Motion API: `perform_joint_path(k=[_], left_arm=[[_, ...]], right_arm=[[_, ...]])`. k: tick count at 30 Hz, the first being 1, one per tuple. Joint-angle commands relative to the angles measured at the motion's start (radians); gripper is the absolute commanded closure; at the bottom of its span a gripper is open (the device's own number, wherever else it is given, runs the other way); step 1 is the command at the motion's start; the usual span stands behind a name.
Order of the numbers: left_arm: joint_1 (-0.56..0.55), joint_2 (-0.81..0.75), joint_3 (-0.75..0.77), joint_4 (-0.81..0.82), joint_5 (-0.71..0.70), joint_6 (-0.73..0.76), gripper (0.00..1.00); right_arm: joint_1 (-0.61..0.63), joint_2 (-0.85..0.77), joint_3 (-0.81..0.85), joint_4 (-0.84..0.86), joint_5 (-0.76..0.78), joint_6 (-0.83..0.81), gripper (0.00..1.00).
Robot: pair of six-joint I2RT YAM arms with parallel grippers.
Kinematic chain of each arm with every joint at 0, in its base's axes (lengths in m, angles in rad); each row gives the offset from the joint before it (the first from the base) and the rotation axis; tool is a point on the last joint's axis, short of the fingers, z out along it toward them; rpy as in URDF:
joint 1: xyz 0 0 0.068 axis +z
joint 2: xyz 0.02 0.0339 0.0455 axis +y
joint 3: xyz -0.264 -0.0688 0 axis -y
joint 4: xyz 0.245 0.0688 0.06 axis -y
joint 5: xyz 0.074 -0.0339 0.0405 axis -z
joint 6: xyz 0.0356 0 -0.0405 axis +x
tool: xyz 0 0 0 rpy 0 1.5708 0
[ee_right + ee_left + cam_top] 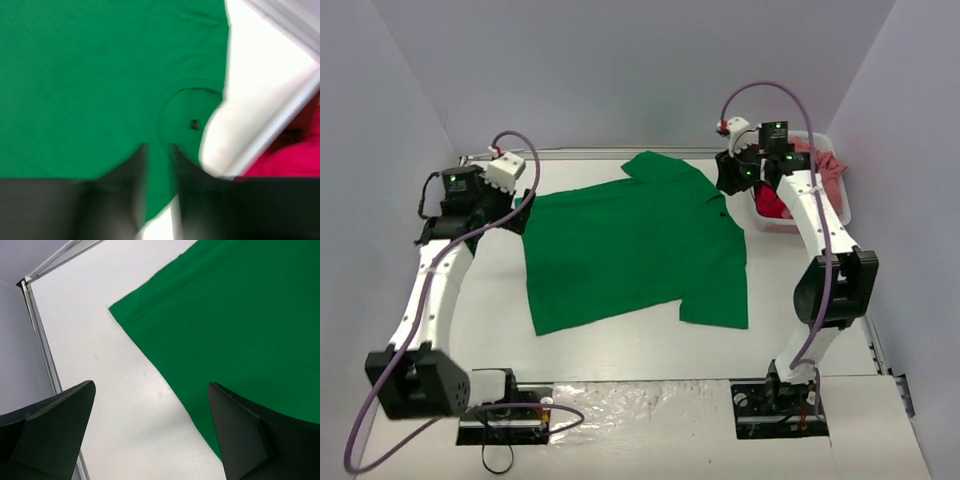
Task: Fold and stack the t-shirts
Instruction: Flatten out the tshirt
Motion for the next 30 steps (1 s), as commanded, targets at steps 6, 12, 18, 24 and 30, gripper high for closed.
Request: perform_joint_path(k=[6,12,18,24,30], left_arm=[[0.012,-0.343,-0.261,-0.145,0.035,0.019,0.06],[0.021,-0.523,-0.329,-0.220,-0.008,0.053,0.06],[0.026,-0.543,-0.329,-0.270,-0.070,0.065,0.06],[0.029,-0.557,-0.349,-0.274,-0.088,0.042,0.06],[0.043,-0.541,-0.367,-0.260,-0.094,0.043,0.06]], right_arm=[[0.073,0.215,0.074,-0.012,-0.034,-0.005,1.00],[0.136,0.454,0.376,-0.024,-0.031,0.030,1.00],[0.183,0.661,0.652,-0.027,-0.025,0.062,1.00],[0.231,0.841,0.832,-0.016,0.075,0.095,1.00],[0.261,0.903,0.841,0.050,0.170,0.108,1.00]])
